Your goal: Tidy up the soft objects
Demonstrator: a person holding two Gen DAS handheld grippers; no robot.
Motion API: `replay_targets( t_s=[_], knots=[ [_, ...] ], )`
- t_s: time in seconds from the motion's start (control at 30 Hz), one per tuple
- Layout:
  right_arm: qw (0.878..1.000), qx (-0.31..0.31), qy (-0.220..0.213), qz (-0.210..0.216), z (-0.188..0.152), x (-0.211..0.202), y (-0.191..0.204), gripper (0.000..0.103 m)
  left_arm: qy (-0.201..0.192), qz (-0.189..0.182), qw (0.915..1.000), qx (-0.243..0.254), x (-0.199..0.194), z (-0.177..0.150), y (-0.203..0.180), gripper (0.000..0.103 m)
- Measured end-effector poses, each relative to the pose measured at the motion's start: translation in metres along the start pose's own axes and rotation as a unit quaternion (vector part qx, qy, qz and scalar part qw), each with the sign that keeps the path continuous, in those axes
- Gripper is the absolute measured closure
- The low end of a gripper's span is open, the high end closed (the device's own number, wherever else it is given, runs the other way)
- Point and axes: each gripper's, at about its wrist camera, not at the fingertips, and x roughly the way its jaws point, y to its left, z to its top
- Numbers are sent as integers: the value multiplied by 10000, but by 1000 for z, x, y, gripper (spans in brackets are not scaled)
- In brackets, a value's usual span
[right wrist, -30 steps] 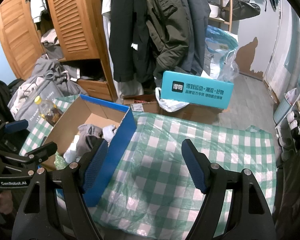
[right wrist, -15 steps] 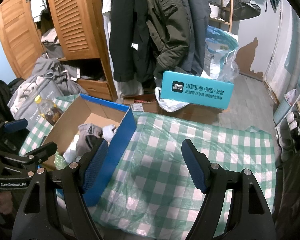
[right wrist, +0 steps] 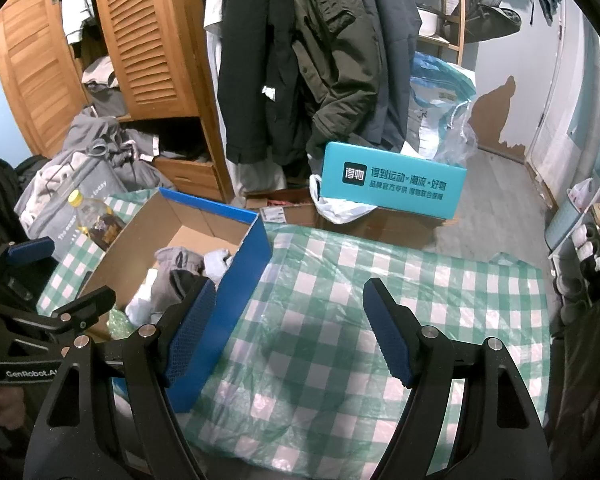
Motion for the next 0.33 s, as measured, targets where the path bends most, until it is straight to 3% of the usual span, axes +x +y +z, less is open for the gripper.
replay_targets(
  t_s=[0.33],
  knots=[
    [10000,2,-6,7,0,0,0,27,-47,-6,10000,29,-2,-2,-2,1]
  ],
)
